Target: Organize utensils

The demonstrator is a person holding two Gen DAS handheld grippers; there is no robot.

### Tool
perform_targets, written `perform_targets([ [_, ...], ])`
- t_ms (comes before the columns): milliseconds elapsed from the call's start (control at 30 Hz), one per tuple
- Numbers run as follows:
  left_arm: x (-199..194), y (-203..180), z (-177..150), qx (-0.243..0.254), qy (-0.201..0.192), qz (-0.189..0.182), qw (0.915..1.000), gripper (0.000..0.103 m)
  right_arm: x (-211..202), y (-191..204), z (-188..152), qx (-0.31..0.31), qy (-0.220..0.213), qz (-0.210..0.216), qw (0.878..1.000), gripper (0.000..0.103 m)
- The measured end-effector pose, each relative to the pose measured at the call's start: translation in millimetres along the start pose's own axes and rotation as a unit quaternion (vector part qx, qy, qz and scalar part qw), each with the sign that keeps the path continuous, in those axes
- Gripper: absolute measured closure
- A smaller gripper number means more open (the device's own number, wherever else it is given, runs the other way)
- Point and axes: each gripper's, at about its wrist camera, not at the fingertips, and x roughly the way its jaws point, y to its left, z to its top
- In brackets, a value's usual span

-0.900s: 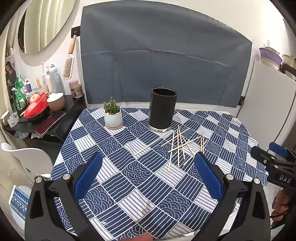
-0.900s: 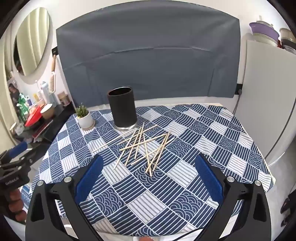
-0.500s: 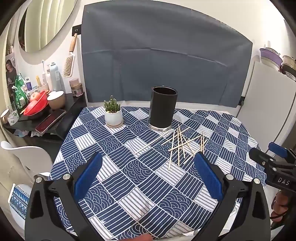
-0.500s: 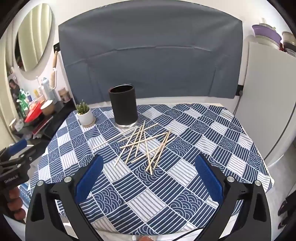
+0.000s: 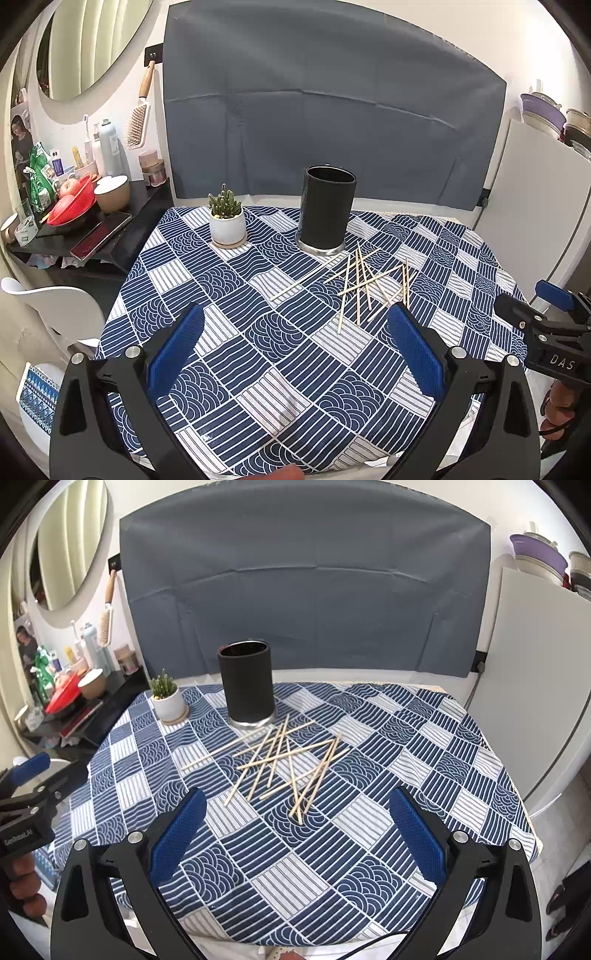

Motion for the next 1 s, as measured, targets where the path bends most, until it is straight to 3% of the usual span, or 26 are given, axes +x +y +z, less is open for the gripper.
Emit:
perform_targets([
  [1000, 13, 3, 1, -0.002, 0.023, -0.004, 0.9997, 0.006, 5, 3, 1, -0.009, 0.006, -0.008, 1.000, 0.008],
])
